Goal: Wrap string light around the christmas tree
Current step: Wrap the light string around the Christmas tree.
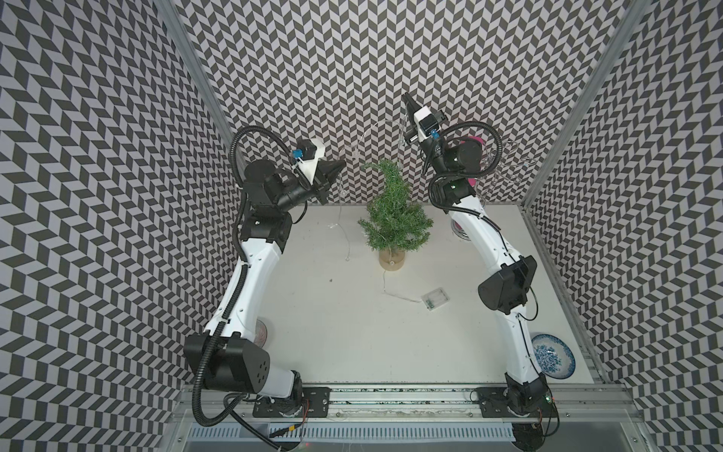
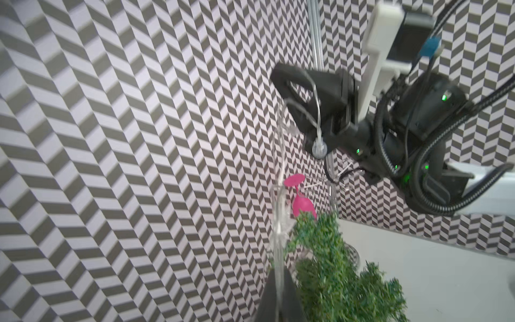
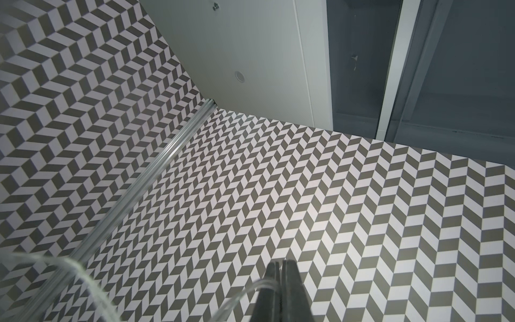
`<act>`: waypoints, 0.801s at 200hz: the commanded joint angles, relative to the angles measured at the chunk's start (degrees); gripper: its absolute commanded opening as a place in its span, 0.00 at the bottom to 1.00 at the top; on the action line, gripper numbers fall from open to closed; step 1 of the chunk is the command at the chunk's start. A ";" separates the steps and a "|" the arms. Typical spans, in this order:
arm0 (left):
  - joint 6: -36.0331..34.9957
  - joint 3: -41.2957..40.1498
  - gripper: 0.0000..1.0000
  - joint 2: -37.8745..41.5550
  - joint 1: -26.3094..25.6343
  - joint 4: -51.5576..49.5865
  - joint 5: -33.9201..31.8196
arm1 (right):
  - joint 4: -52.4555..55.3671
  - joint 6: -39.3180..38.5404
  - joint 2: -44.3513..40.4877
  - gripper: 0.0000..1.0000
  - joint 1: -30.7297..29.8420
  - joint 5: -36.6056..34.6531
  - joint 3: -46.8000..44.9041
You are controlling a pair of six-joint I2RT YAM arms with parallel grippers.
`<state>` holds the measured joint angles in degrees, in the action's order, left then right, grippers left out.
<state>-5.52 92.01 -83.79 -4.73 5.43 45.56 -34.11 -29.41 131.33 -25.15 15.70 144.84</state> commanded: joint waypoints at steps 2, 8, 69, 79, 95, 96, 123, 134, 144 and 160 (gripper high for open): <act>1.50 7.48 0.00 -0.81 -0.24 -0.91 -2.34 | 0.93 -1.39 -4.60 0.00 1.84 -2.42 -1.41; 2.15 8.93 0.00 -1.35 -0.30 -0.97 -2.24 | 1.38 -1.44 -4.82 0.00 2.30 -2.39 -1.84; 4.84 14.87 0.00 -4.28 -2.08 -0.69 -1.49 | 7.54 -0.65 -7.68 0.00 4.89 -2.43 -3.38; 4.55 15.92 0.00 -4.97 -2.53 -1.29 -1.34 | 9.18 -0.73 -8.63 0.00 5.10 -2.80 -4.20; 3.39 17.88 0.00 -6.03 -3.62 -3.19 -1.72 | 11.03 -1.39 -11.34 0.00 5.19 -3.04 -8.30; 3.27 18.04 0.00 -6.07 -3.71 -3.34 -1.76 | 11.10 -1.42 -11.66 0.00 5.20 -3.04 -8.59; 0.68 19.02 0.00 -5.95 -5.06 -5.88 -3.41 | 7.66 -1.21 -19.99 0.00 5.18 -2.78 -22.40; 0.34 18.89 0.00 -5.69 -5.18 -6.47 -3.61 | 6.40 -1.22 -23.18 0.00 5.15 -3.00 -27.16; -0.33 18.72 0.00 -5.29 -5.49 -7.19 -4.22 | 6.25 -0.75 -25.63 0.00 5.16 -3.03 -30.25; -1.27 18.58 0.00 -4.97 -6.12 -8.12 -4.93 | 6.42 -0.56 -29.29 0.00 4.99 -2.43 -34.92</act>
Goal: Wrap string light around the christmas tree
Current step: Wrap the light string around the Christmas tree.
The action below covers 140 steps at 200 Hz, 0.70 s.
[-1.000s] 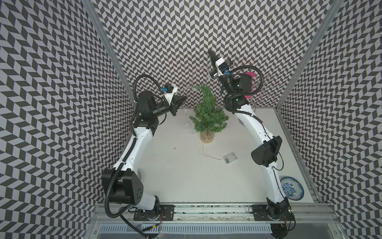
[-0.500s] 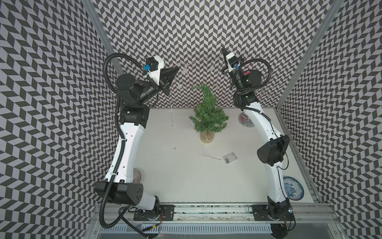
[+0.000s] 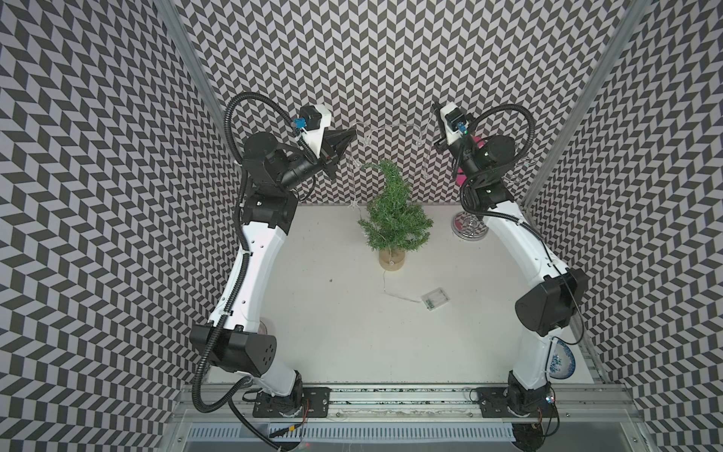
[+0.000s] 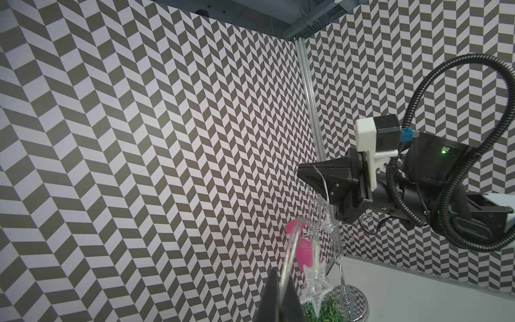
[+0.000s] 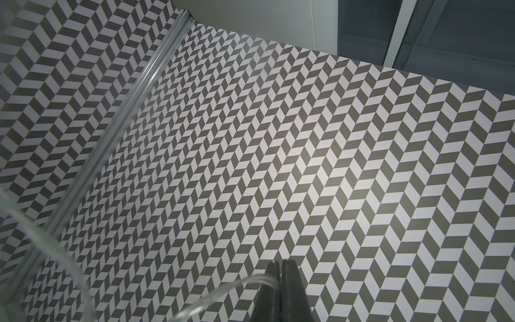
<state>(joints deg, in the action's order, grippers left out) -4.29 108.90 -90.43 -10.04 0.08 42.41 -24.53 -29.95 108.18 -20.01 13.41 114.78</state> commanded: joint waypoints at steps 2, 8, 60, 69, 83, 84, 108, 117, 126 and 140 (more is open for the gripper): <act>-2.50 1.69 0.00 1.67 -0.84 -2.88 -1.91 | -3.19 -0.02 -6.60 0.00 -0.13 -0.14 -5.50; -2.64 1.70 0.00 1.82 -1.17 -3.09 -1.98 | -3.31 -0.01 -7.78 0.00 -0.20 -0.20 -7.13; -8.43 4.26 0.00 2.42 -4.30 -10.11 -7.34 | -1.73 -0.33 -15.51 0.00 -0.25 -2.08 -17.26; -9.14 4.24 0.00 2.71 -4.54 -10.97 -8.22 | -1.47 -0.12 -16.81 0.00 -0.36 -1.91 -19.03; -10.36 4.38 0.00 3.13 -4.89 -12.54 -9.86 | -0.92 0.33 -19.29 0.00 -0.65 -1.75 -22.03; -10.54 4.43 0.00 3.19 -4.89 -12.59 -9.96 | -0.89 0.33 -19.44 0.00 -0.65 -1.69 -22.22; -14.03 5.19 0.00 3.69 -5.83 -16.06 -14.08 | -0.32 0.73 -23.53 0.00 -1.38 -1.04 -27.71; -15.49 5.69 0.00 3.85 -6.10 -17.47 -15.58 | 0.30 0.79 -24.76 0.00 -1.75 -0.20 -29.15; -16.44 5.94 0.00 4.01 -6.29 -18.42 -16.66 | 0.65 0.84 -25.74 0.00 -2.23 0.87 -30.40; -17.34 5.97 0.00 4.37 -6.26 -19.18 -17.62 | 2.48 -0.04 -26.36 0.00 -3.29 1.26 -30.71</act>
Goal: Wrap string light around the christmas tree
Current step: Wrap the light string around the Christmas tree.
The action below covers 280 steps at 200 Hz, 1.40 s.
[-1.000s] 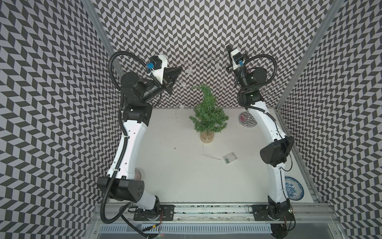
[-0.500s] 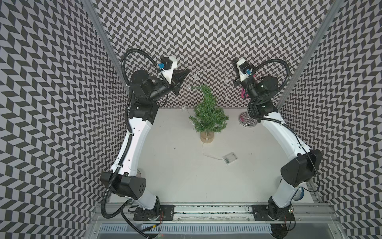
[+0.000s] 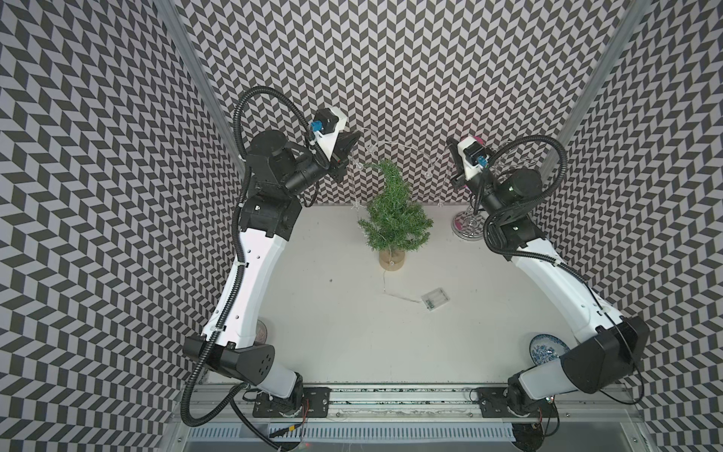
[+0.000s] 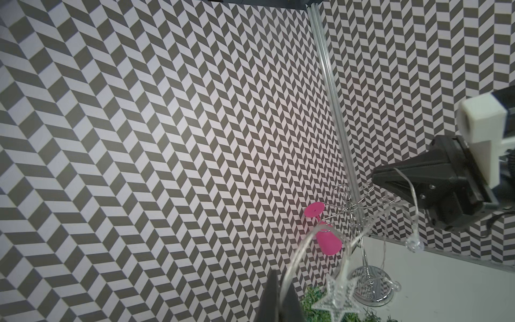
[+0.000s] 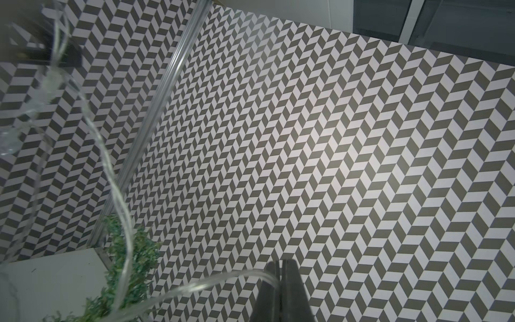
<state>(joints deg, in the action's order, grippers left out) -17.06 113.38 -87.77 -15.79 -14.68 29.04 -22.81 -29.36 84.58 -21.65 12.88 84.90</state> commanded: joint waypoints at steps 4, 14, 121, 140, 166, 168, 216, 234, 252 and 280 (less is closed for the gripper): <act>-4.63 1.45 0.00 1.86 -0.55 -4.61 -4.36 | 1.54 -0.84 -2.87 0.00 -1.93 1.84 -0.72; -4.92 1.30 0.00 2.28 -0.56 -4.97 -4.85 | 2.83 -1.04 -3.00 0.00 -2.53 2.18 -0.53; -9.27 2.65 0.00 5.34 2.32 -9.33 -13.36 | 11.64 -0.36 -0.13 0.00 -11.55 6.45 4.19; -9.10 2.40 0.00 5.69 3.62 -9.14 -13.25 | 12.28 -0.23 2.17 0.00 -12.75 6.76 5.19; -8.76 2.19 0.00 5.85 6.13 -8.82 -12.74 | 13.61 0.05 6.14 0.00 -13.61 6.67 7.50; -8.71 2.19 0.00 5.78 6.37 -8.73 -12.68 | 13.48 0.09 6.48 0.00 -13.60 6.70 7.59; -8.26 2.12 0.00 5.14 9.15 -7.82 -11.65 | 13.02 2.70 13.24 0.00 -14.08 8.38 12.59; -8.10 3.30 0.00 4.07 9.59 -7.78 -11.45 | 14.78 2.61 15.25 0.00 -14.46 8.35 14.80; -7.47 4.12 0.00 3.35 9.91 -7.15 -10.85 | 15.71 2.21 16.06 0.04 -14.74 8.13 15.65; -7.16 5.76 0.00 1.12 10.17 -6.46 -10.10 | 14.83 1.90 15.96 0.43 -14.93 6.60 15.64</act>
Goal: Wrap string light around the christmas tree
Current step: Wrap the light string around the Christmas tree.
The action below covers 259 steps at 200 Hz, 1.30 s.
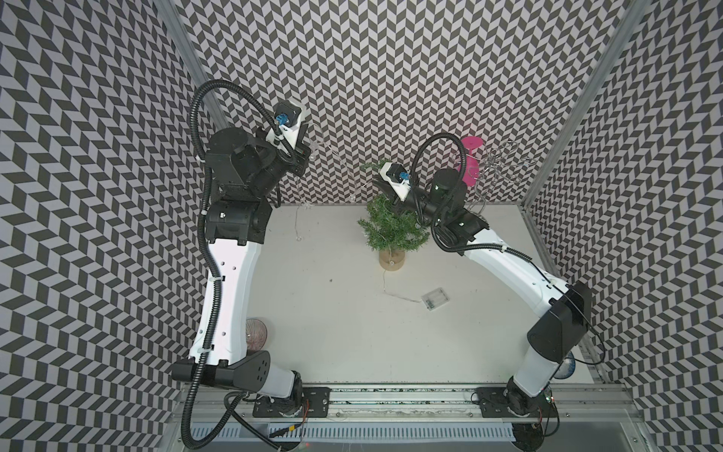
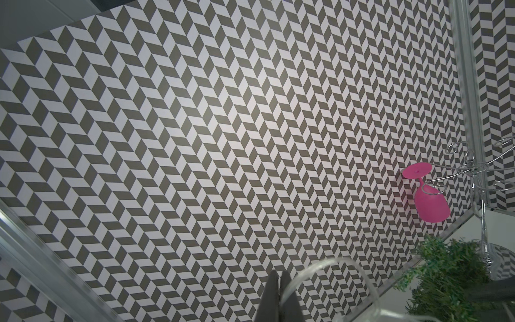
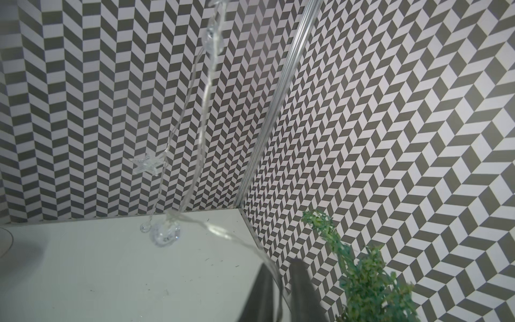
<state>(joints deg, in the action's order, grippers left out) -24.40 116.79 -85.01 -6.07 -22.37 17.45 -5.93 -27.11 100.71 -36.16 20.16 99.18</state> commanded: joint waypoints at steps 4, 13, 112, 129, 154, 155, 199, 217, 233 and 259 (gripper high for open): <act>0.31 2.51 0.00 -2.04 0.54 1.35 1.69 | -2.07 -0.38 -0.36 0.46 -0.44 -0.87 1.37; 0.45 3.03 0.00 -3.13 0.72 1.56 2.40 | -1.94 -0.73 -0.80 0.52 -0.41 -1.22 1.37; 2.98 10.92 0.00 -13.45 4.57 5.45 5.14 | 12.28 -10.95 -6.69 0.84 -0.32 -7.99 1.93; 3.78 12.15 0.00 -15.06 4.68 6.30 6.02 | 14.85 -11.95 -7.82 0.86 -0.33 -8.79 2.02; 4.15 13.89 0.00 -16.46 5.11 6.69 5.48 | 17.80 -13.45 -8.89 0.88 -0.38 -11.57 1.85; 4.17 13.89 0.00 -16.48 5.15 6.71 5.57 | 17.71 -13.30 -9.01 0.88 -0.39 -11.74 1.74; 6.43 14.43 0.00 -17.83 5.80 9.55 8.97 | 12.16 -10.66 -13.84 0.90 0.10 -11.13 -3.94; 6.65 14.67 0.00 -18.97 5.80 10.50 9.92 | 10.68 -9.46 -15.60 0.90 1.06 -10.07 -5.08; 7.11 15.30 0.00 -20.24 5.80 11.93 11.07 | 9.45 -6.58 -16.49 0.90 3.27 -6.79 -4.88; 8.38 16.01 0.00 -22.35 5.71 15.26 13.99 | 7.99 3.26 -15.45 0.90 7.45 2.13 -1.03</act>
<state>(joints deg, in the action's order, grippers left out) -17.50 131.13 -105.49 -0.60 -11.55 27.49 7.18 -33.41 85.95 -32.05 14.13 94.74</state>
